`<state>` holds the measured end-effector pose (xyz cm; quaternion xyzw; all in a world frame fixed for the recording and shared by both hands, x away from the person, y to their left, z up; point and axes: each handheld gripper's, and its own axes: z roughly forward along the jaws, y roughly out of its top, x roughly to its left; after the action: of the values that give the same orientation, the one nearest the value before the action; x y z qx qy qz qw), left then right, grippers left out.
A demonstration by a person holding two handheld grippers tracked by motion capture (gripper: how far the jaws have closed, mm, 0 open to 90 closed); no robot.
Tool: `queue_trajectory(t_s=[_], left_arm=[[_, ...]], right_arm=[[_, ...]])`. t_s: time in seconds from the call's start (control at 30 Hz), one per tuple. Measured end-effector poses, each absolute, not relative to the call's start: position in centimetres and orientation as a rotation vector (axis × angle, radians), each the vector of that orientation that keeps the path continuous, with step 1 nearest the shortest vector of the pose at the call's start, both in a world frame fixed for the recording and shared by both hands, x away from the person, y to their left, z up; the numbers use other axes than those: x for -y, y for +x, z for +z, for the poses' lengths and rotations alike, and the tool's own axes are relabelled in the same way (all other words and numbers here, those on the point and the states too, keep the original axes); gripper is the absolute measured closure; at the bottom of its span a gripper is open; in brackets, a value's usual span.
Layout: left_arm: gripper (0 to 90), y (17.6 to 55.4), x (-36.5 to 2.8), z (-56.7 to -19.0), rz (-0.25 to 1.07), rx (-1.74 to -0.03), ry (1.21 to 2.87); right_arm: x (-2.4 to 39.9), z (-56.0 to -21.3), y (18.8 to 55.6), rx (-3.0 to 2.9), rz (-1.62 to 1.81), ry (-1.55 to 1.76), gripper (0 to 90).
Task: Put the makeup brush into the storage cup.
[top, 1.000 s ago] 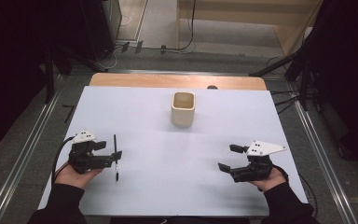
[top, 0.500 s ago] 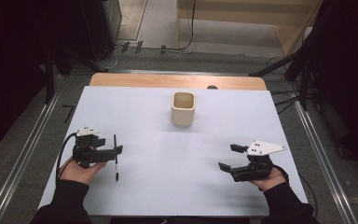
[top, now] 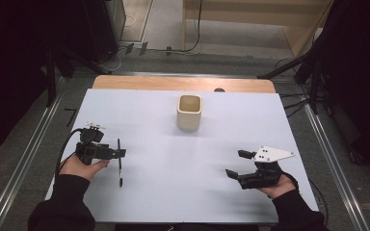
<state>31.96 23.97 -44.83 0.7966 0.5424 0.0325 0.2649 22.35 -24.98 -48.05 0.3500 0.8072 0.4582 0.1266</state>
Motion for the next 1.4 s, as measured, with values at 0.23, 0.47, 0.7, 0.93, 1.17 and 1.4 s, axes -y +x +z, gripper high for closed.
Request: queue_trajectory(t_s=[0.23,0.47,0.7,0.93,1.17,1.4], left_arm=[[24.8,32.8,-23.5,-44.2,0.077,-1.538,2.195],[26.1,33.6,-22.8,-43.8,0.071,-1.631,2.235],[26.6,33.8,-22.3,-43.7,0.121,-1.657,2.223],[28.3,33.8,-22.0,-44.2,0.102,-1.693,2.202],[29.6,33.6,-21.5,-45.1,0.138,-1.765,2.201],[32.2,33.6,-21.2,-45.8,0.114,-1.831,2.206]], right_arm=[[24.9,-48.2,22.4,-2.375,1.299,1.032,18.1],[24.8,-48.3,22.4,-2.378,1.286,1.036,18.2],[24.8,-48.4,22.5,-2.383,1.273,1.034,18.2],[24.8,-48.4,22.5,-2.384,1.258,1.043,18.2],[24.7,-48.5,22.4,-2.396,1.241,1.045,18.3],[24.6,-48.5,22.3,-2.403,1.236,1.037,18.3]])
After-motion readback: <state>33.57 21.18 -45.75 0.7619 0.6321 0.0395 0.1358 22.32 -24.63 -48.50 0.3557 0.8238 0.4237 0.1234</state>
